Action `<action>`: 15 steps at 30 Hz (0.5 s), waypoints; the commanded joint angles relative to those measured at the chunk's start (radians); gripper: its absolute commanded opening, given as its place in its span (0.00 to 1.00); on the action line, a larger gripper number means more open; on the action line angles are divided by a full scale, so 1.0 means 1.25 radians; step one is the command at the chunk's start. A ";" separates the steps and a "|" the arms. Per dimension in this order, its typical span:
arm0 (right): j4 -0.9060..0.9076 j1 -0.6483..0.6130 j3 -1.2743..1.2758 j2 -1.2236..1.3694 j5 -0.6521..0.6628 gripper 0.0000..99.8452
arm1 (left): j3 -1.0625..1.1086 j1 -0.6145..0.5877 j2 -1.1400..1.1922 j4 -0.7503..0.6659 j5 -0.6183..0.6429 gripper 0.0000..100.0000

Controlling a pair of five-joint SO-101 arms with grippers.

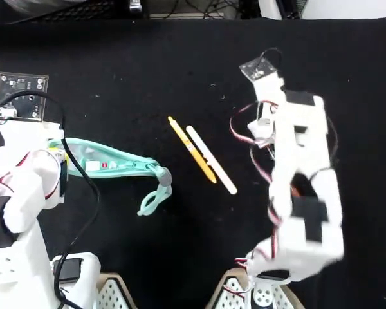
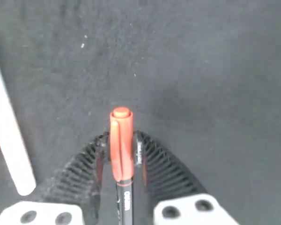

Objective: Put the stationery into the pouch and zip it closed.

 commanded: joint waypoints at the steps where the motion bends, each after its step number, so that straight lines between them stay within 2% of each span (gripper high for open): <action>1: 0.002 -0.043 0.111 -0.272 0.010 0.01 | 0.007 -0.007 0.012 0.005 -0.007 0.03; 5: 0.020 -0.120 0.234 -0.560 0.004 0.01 | 0.007 -0.007 0.012 0.005 -0.007 0.03; 10: 0.083 -0.223 0.252 -0.895 0.000 0.01 | 0.008 -0.007 0.014 0.005 -0.007 0.03; 15: 0.054 -0.331 0.252 -1.111 -0.117 0.01 | 0.008 -0.007 0.014 0.005 -0.007 0.03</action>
